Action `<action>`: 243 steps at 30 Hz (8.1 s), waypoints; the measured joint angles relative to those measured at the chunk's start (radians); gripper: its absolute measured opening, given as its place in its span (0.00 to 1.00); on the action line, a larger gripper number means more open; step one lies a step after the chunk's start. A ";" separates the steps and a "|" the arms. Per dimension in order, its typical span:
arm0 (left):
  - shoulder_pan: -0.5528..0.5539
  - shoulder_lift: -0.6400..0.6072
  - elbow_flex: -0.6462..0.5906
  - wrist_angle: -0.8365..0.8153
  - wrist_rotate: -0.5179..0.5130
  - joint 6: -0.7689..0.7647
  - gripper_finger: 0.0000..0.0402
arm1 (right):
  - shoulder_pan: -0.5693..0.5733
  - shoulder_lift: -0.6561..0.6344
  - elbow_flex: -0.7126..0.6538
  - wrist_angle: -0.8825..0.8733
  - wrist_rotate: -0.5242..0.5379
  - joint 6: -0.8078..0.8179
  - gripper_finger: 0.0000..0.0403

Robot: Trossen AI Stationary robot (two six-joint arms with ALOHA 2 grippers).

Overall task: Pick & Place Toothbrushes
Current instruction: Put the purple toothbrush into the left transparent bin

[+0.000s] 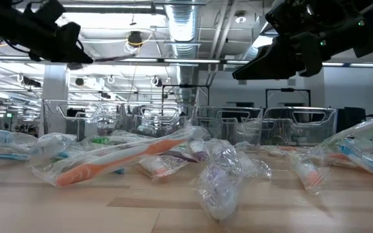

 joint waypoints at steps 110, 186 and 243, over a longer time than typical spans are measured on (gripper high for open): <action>0.494 0.052 -0.066 -0.030 0.743 -0.059 0.36 | -0.001 0.000 0.000 -0.006 -0.104 0.047 0.64; -0.006 0.054 -0.066 0.283 0.857 0.301 0.35 | -0.029 0.087 0.423 -1.212 -0.078 0.867 0.70; -0.006 0.054 -0.066 0.282 0.857 0.301 0.35 | -0.150 0.312 0.453 -1.220 -0.181 1.315 0.70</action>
